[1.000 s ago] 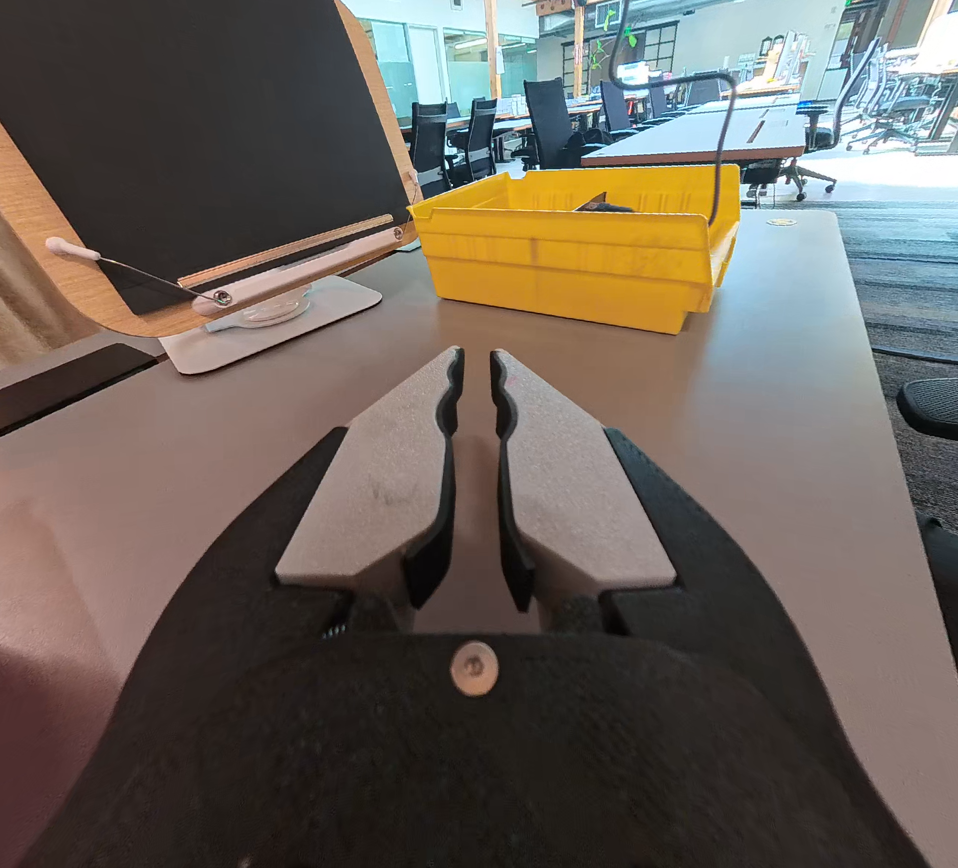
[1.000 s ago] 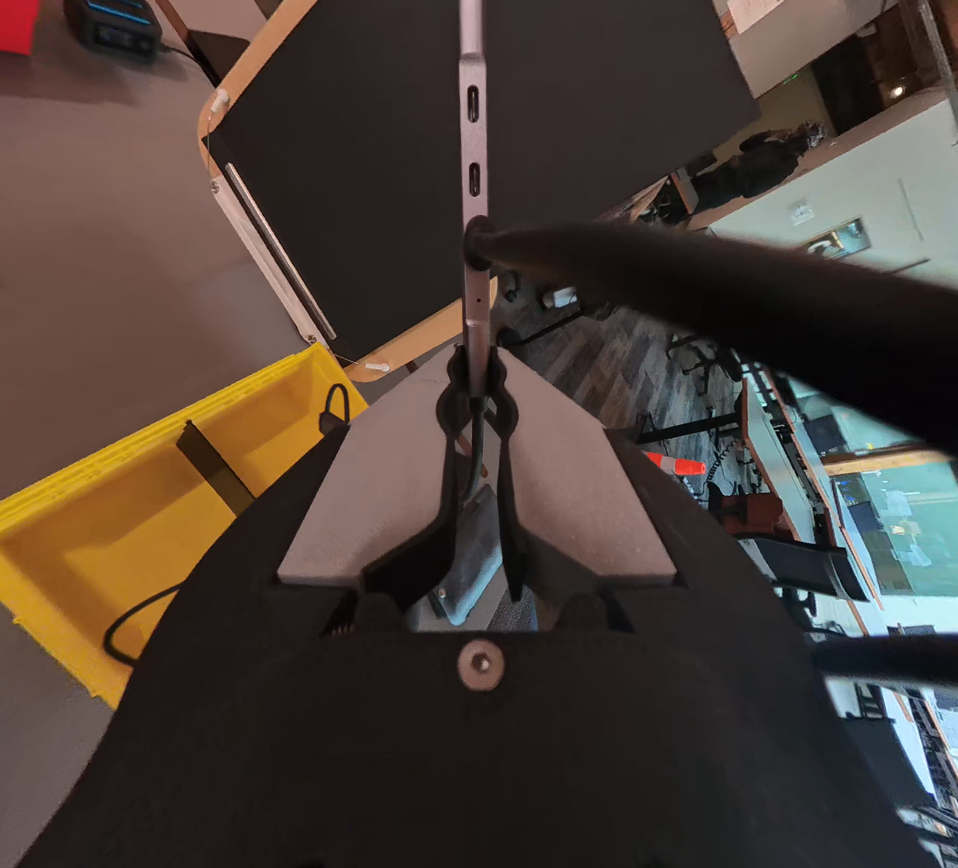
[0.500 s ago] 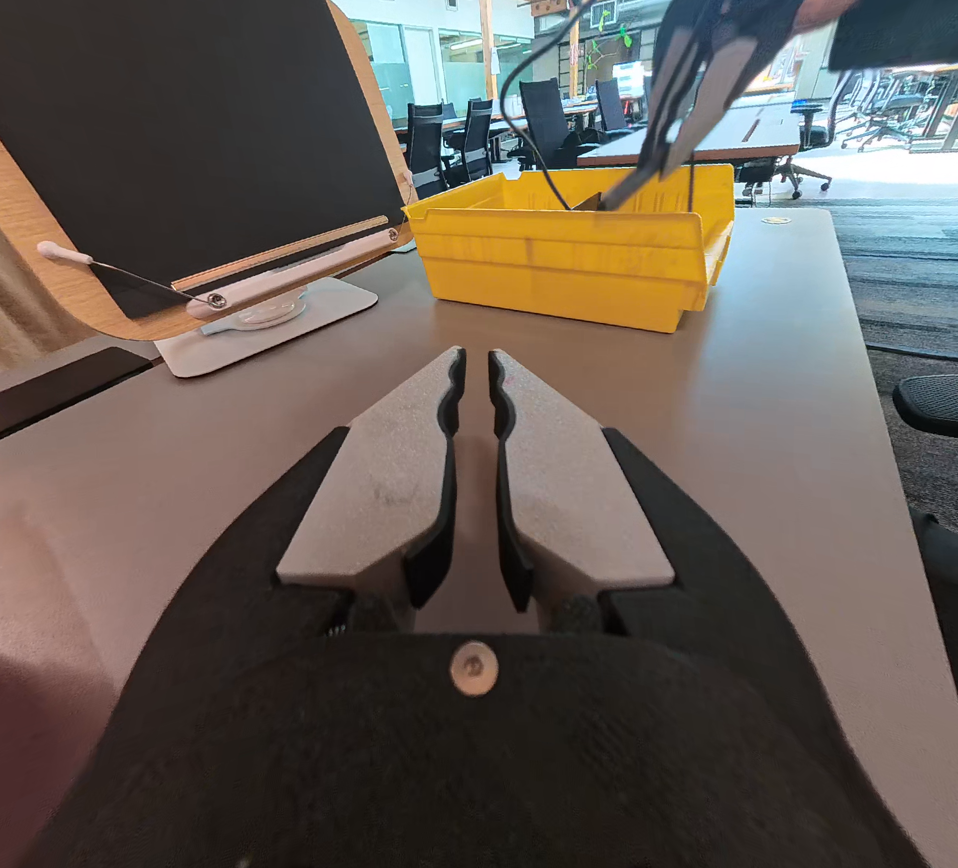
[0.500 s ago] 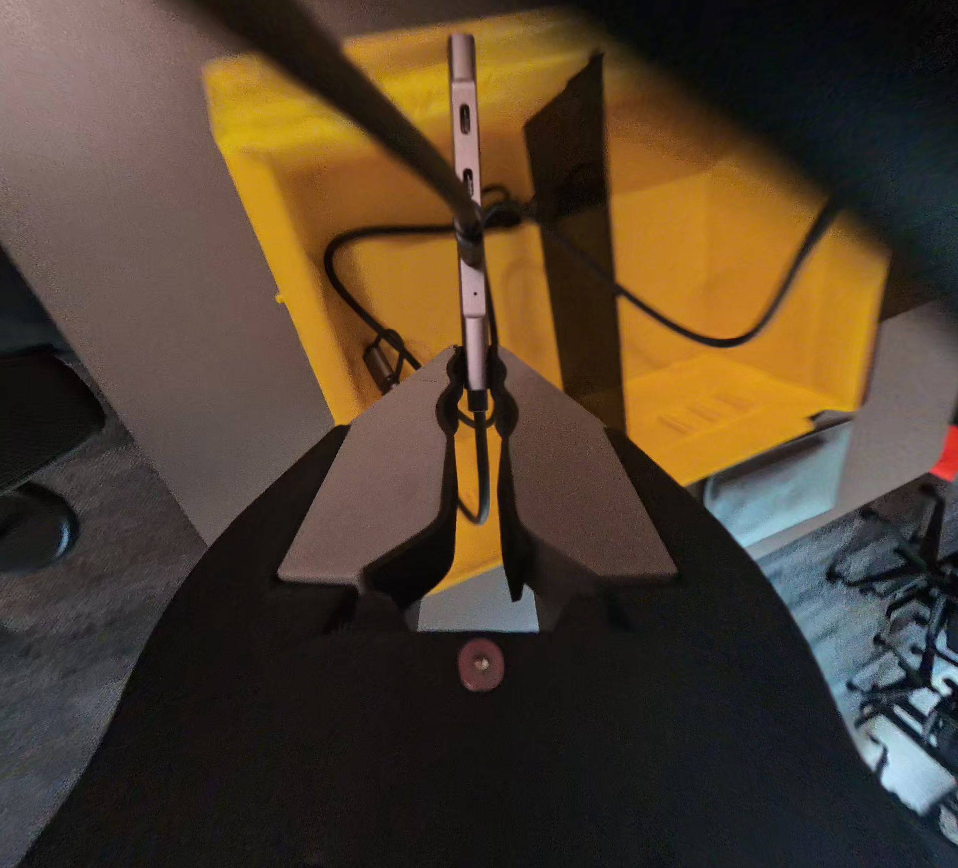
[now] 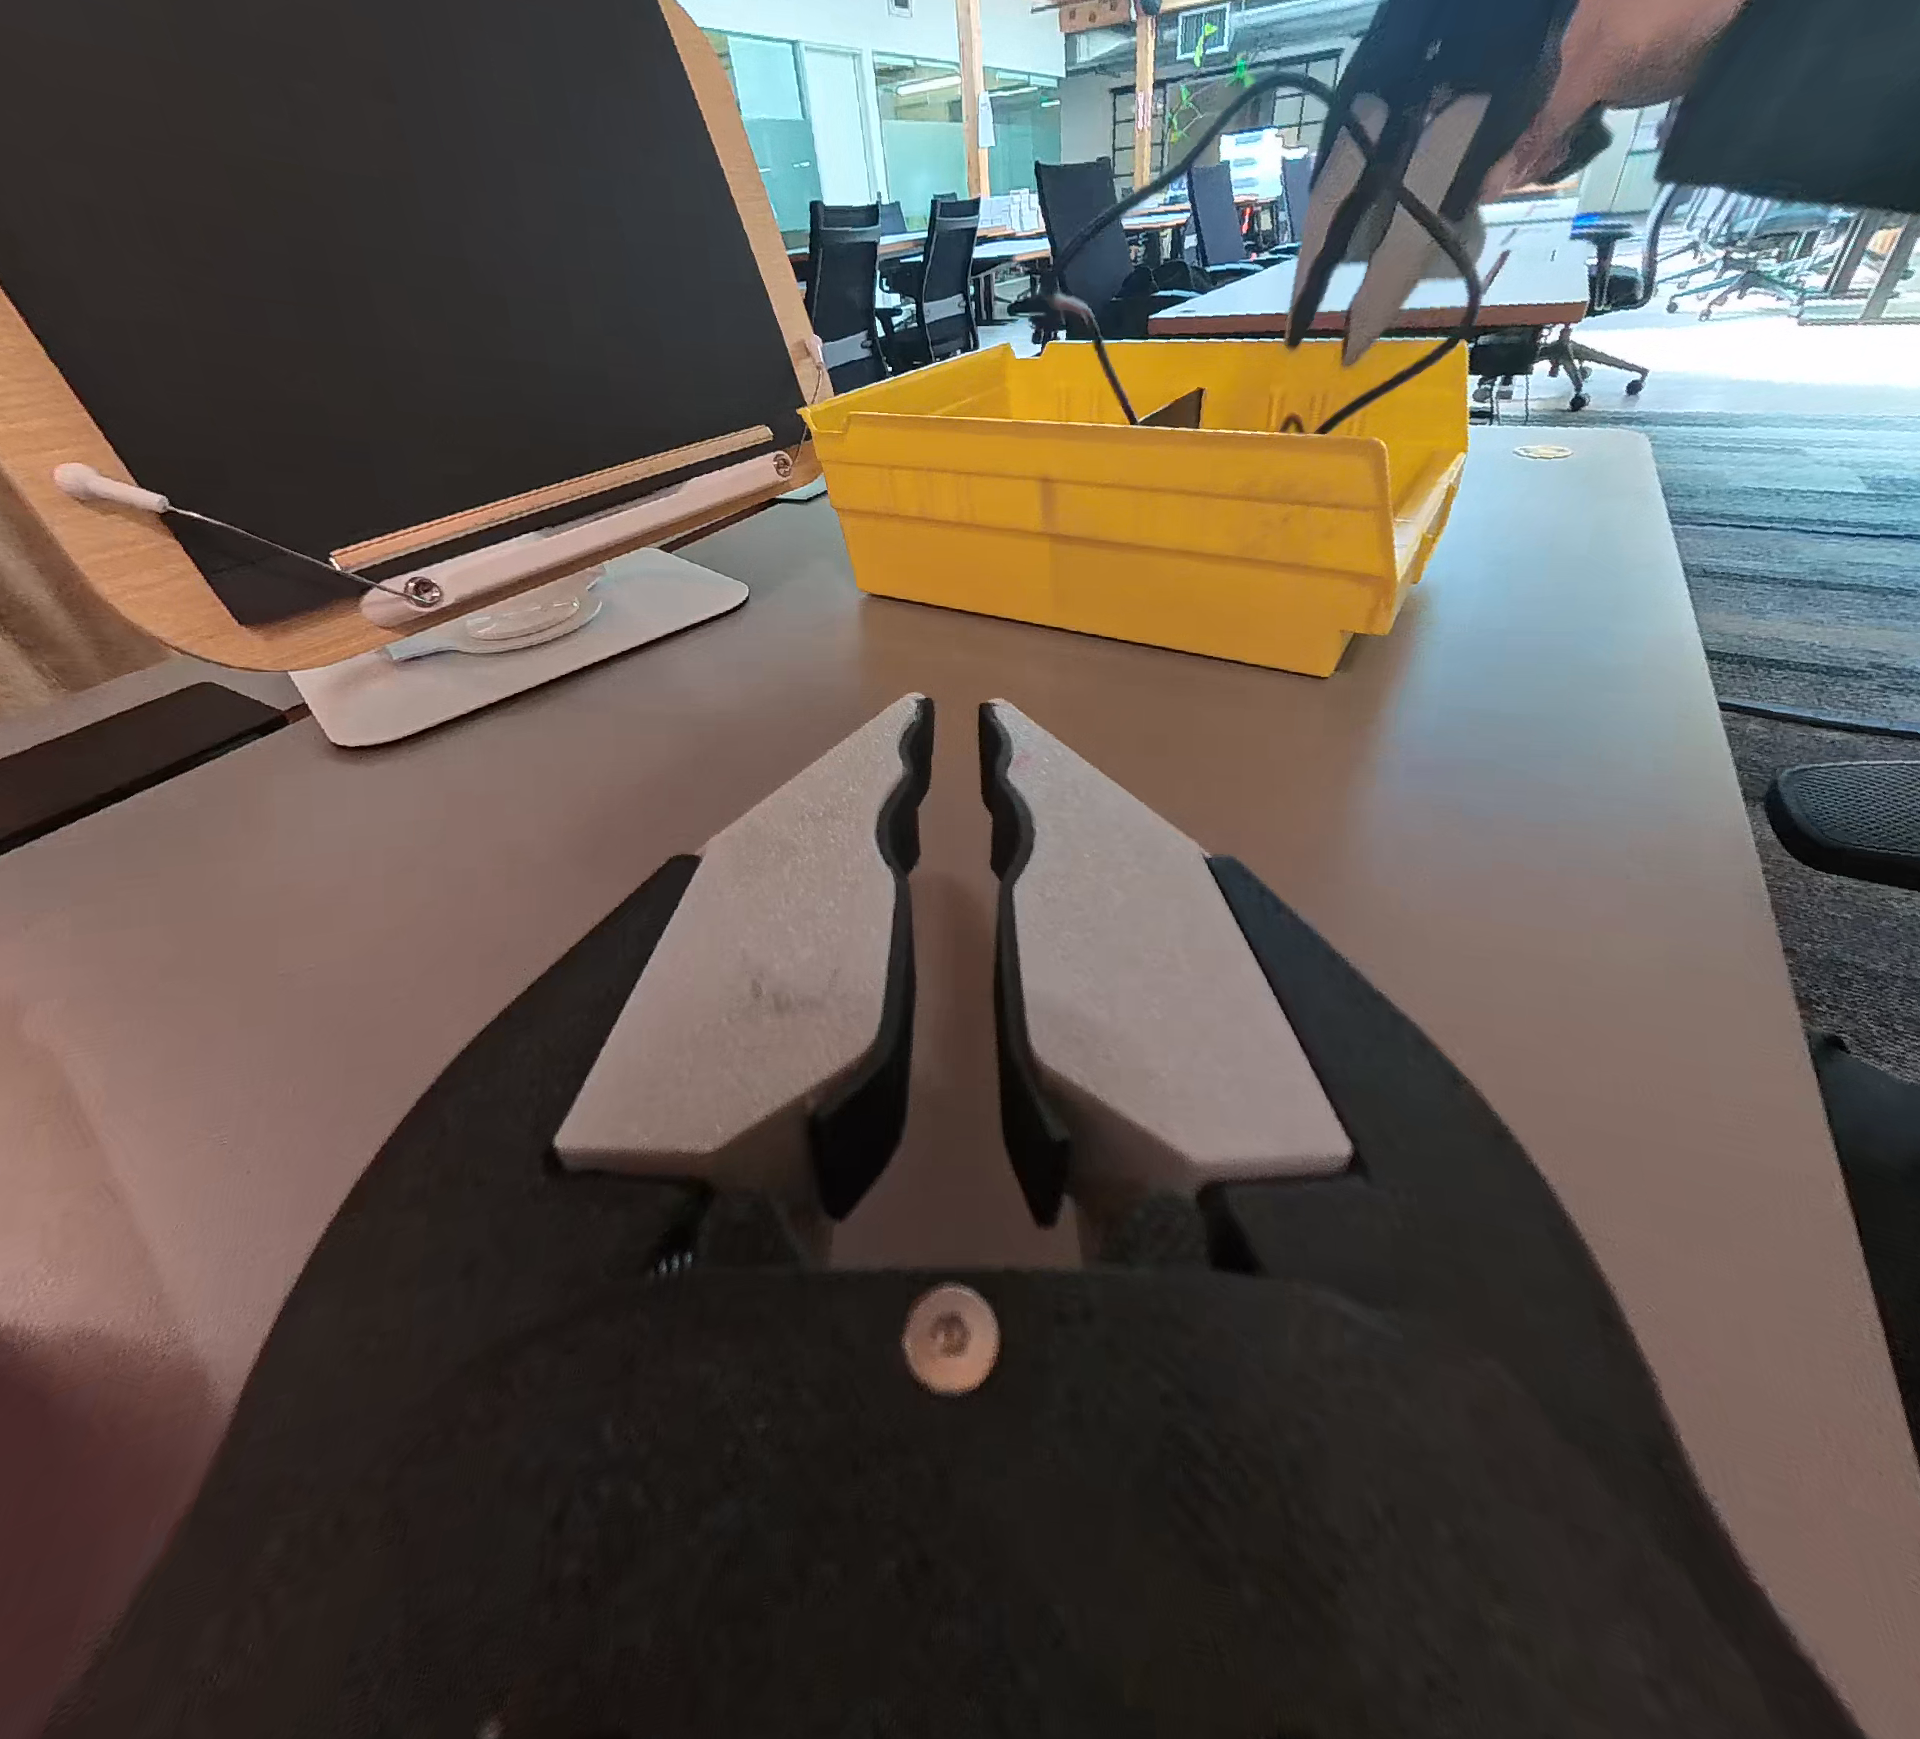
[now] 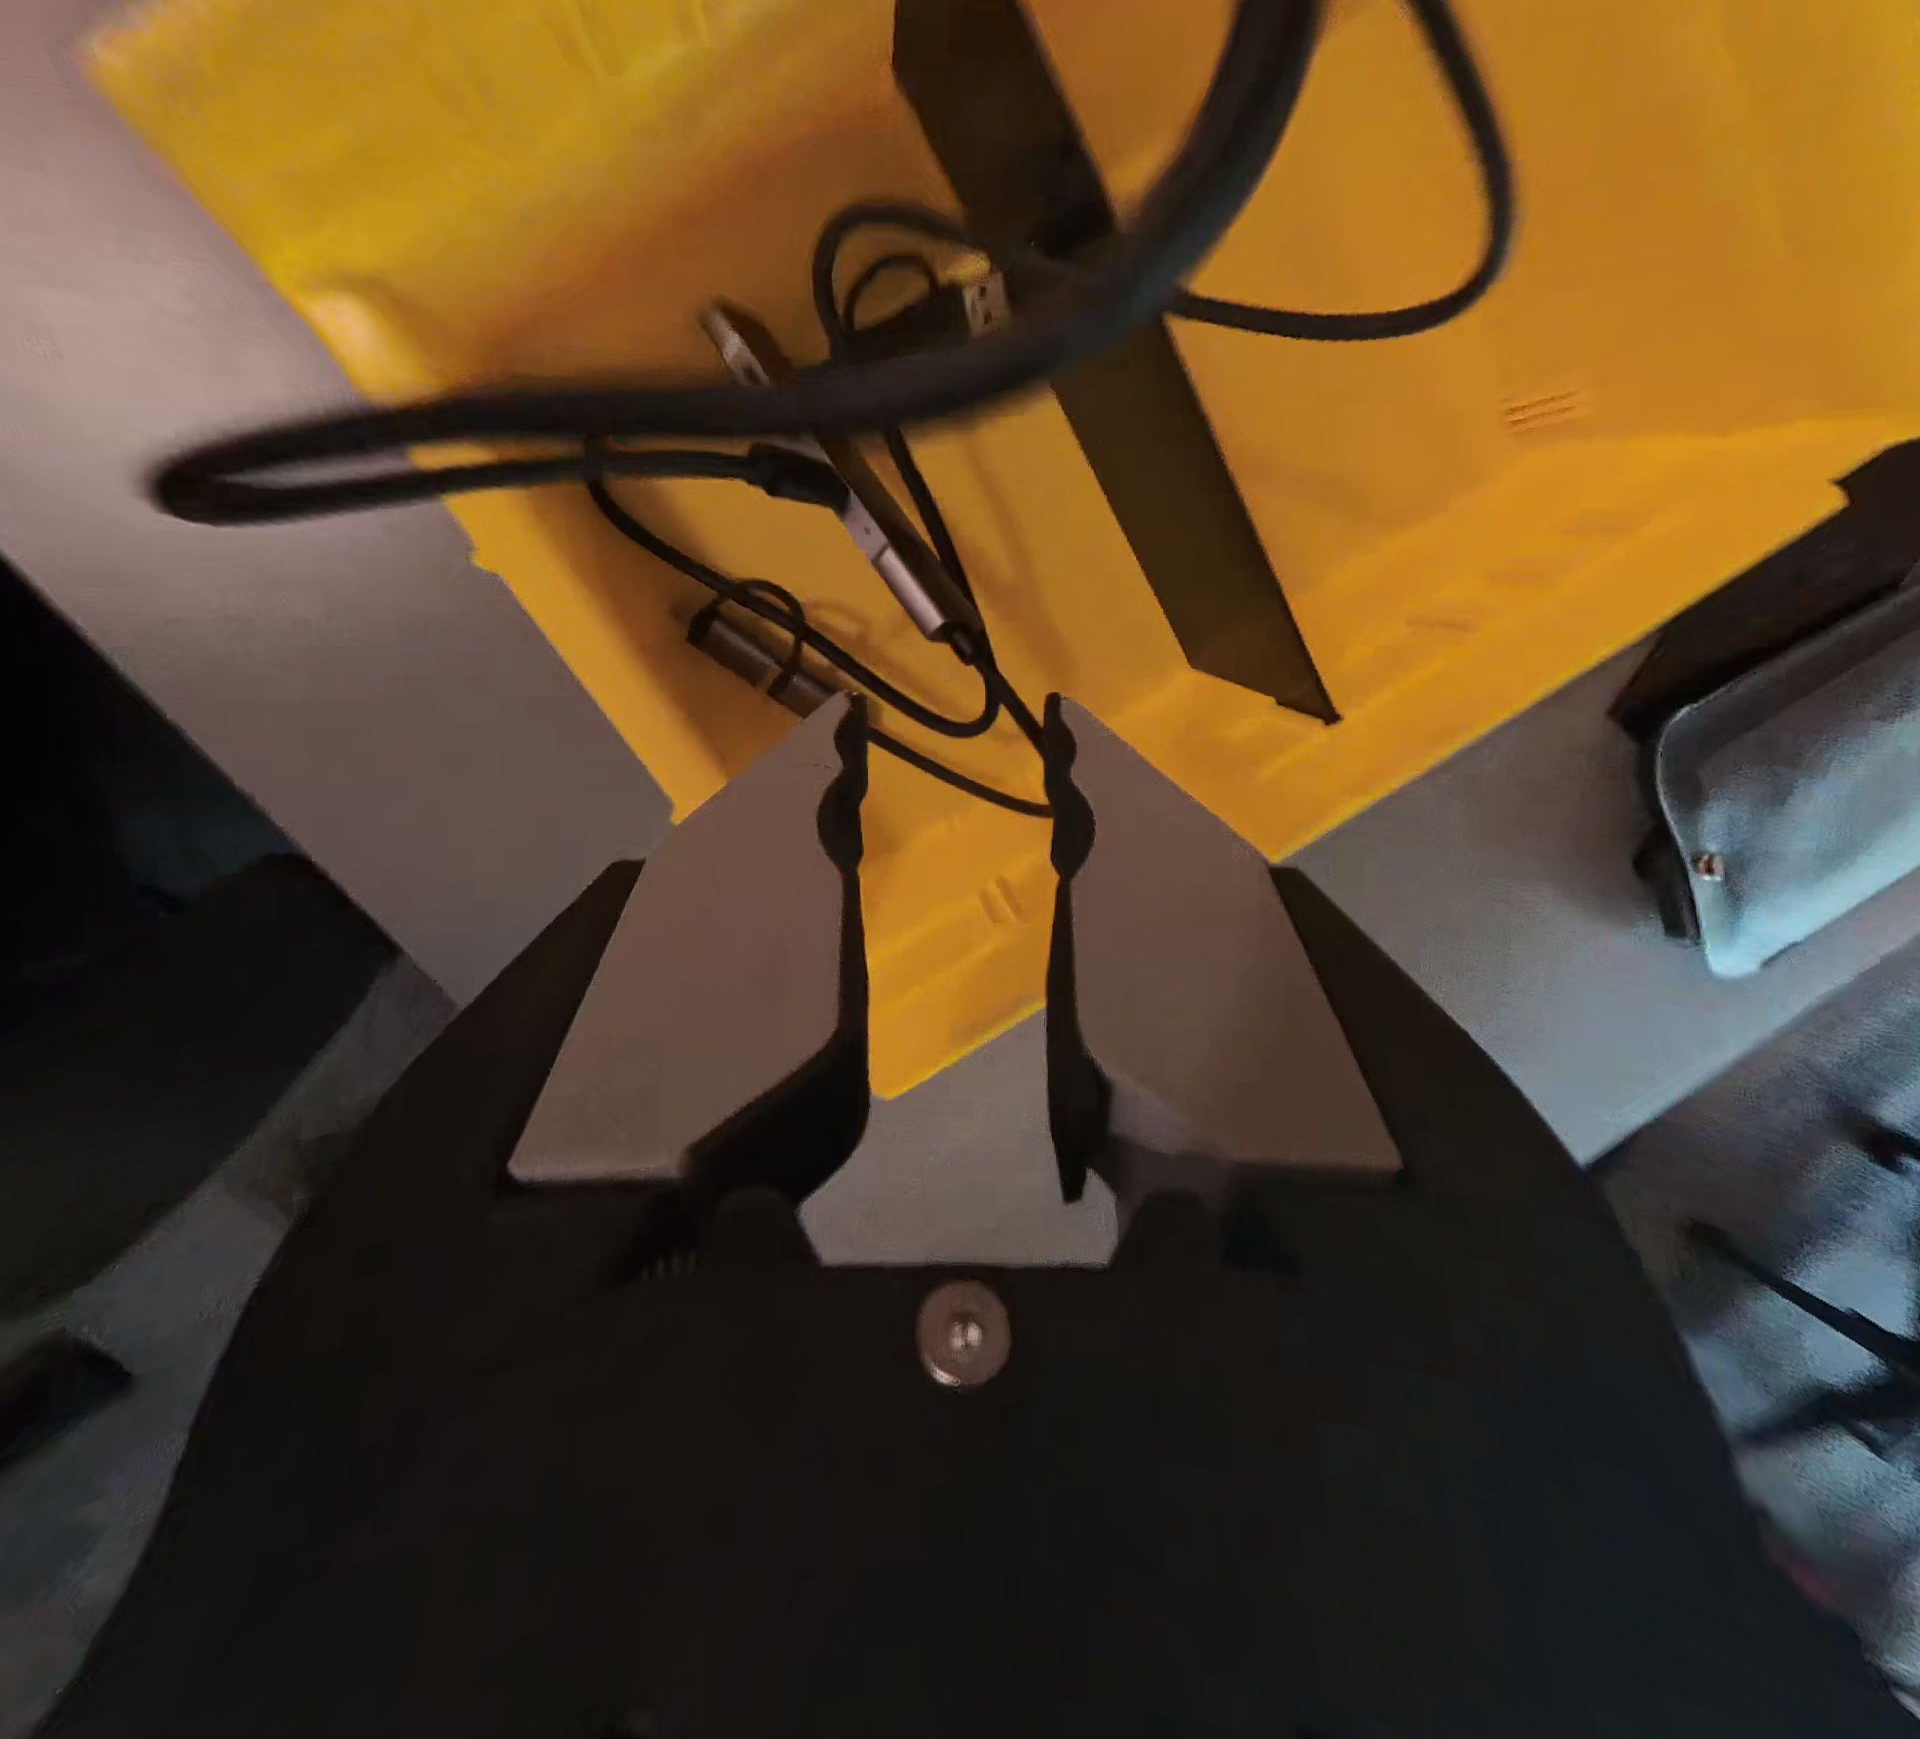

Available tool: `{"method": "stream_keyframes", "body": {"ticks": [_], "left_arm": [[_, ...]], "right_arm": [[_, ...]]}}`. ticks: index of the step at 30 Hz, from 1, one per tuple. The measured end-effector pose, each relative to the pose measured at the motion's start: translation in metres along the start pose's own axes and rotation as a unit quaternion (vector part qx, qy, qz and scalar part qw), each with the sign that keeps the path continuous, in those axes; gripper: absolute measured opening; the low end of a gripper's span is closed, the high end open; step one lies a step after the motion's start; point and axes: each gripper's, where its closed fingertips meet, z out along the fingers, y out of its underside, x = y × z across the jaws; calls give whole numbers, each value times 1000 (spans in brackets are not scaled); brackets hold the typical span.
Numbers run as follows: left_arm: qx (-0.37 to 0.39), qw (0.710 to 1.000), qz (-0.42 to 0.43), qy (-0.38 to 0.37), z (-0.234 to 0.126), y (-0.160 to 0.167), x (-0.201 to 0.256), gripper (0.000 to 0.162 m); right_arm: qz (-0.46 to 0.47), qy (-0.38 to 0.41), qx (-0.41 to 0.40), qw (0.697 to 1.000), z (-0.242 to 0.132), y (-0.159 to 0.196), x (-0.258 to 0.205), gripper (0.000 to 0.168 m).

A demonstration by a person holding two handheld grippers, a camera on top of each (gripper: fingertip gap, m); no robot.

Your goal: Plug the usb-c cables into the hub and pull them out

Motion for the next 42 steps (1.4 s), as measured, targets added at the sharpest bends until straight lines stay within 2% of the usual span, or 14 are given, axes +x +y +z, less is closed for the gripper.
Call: {"method": "stream_keyframes", "body": {"ticks": [1, 3, 7, 11, 13, 15, 18, 22, 26, 31, 33, 35, 38, 42], "left_arm": [[0, 1000, 1, 1, 0, 0, 0, 7], [0, 1000, 1, 1, 0, 0, 1, 6], [5, 1000, -6, -1, -1, -1, 0, 6], [1, 1000, -12, 3, 0, 0, -1, 6], [1, 1000, -15, 6, 1, 0, -1, 6], [4, 1000, -13, 5, 0, -1, -1, 6], [10, 1000, -11, 3, -1, -2, 0, 6], [9, 1000, -17, 4, -1, -2, -1, 6], [8, 1000, -20, 7, -1, -2, -2, 6], [4, 1000, -18, 10, 0, -1, -1, 6], [3, 1000, -15, 10, 0, -1, 0, 6], [3, 1000, -12, 10, 0, -1, 1, 6], [4, 1000, -12, 10, -1, -1, 2, 5], [3, 1000, -11, 12, -1, -1, 2, 5]], "right_arm": [[20, -11, 32, 999, -10, -5, 1, 34], [57, -54, 83, 994, -29, -11, -2, 53], [121, -37, 144, 981, -63, -9, 25, 60], [137, -116, 282, 943, -107, -54, 15, 69], [140, -116, 296, 938, -108, -74, 19, 70], [140, -121, 292, 938, -99, -94, 23, 81], [98, -161, 245, 951, -66, -115, 13, 82], [53, -113, 133, 983, 2, -118, 32, 79], [73, -61, 106, 990, 39, -131, 61, 74], [11, 50, -58, 997, 79, -93, 88, 71], [11, 74, -69, 995, 84, -91, 95, 64], [33, 60, -62, 996, 86, -92, 93, 37], [34, 98, -56, 993, 79, -89, 104, 6], [30, 134, 23, 990, 35, -99, 101, 3]]}}
